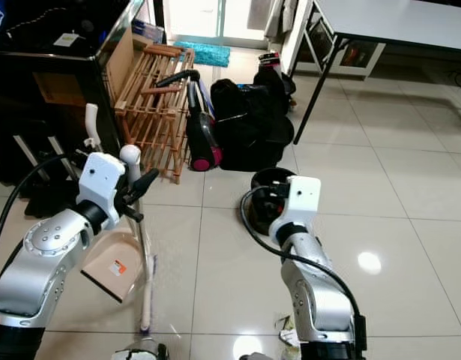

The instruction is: Sweep floor

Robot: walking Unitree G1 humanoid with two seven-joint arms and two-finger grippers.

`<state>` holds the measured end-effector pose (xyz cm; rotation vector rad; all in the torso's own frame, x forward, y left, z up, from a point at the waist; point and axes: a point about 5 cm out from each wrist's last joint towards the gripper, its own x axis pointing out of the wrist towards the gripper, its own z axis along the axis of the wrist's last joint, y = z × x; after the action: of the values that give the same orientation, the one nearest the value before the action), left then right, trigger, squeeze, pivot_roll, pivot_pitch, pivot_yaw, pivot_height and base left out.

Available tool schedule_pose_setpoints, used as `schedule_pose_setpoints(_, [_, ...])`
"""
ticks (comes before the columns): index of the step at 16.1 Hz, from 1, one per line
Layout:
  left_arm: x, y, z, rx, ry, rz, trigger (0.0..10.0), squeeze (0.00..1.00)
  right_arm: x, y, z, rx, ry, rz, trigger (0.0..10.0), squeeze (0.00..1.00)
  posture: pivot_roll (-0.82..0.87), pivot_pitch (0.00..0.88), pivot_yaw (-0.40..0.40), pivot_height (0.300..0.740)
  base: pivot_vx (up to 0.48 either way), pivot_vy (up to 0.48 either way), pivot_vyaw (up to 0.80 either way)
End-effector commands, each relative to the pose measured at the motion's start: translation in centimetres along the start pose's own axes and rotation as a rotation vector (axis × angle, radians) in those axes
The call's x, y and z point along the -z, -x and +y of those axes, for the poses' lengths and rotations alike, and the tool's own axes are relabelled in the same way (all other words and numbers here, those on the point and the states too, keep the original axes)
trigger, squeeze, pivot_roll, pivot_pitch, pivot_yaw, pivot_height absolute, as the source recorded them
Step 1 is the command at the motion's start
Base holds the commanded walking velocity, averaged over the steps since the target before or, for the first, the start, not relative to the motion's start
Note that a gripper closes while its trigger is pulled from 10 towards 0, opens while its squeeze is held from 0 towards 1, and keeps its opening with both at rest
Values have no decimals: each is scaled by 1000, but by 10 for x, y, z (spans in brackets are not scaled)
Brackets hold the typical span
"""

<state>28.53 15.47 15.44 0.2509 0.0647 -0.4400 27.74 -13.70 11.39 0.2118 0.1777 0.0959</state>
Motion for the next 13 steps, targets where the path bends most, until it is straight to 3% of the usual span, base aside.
schedule_pose_setpoints(1, [-9,-1,-5,36,-8,-32,10000,0,0,0,-6,20,-3,3,10000,0,128,121,-75,740,0,0,0])
schedule_pose_setpoints(7, [-16,-4,-7,167,-45,-68,10000,0,-8,-1,0,-106,29,-48,10000,0,130,117,-78,740,0,0,0])
schedule_pose_setpoints(10, [-26,-2,-6,303,-50,-138,10000,0,-13,-3,6,-192,82,-78,10000,0,130,113,-80,740,0,0,0])
schedule_pose_setpoints(13, [-47,1,14,459,-22,-227,10000,0,-22,-4,9,-294,118,-120,10000,0,132,108,-82,740,0,0,0])
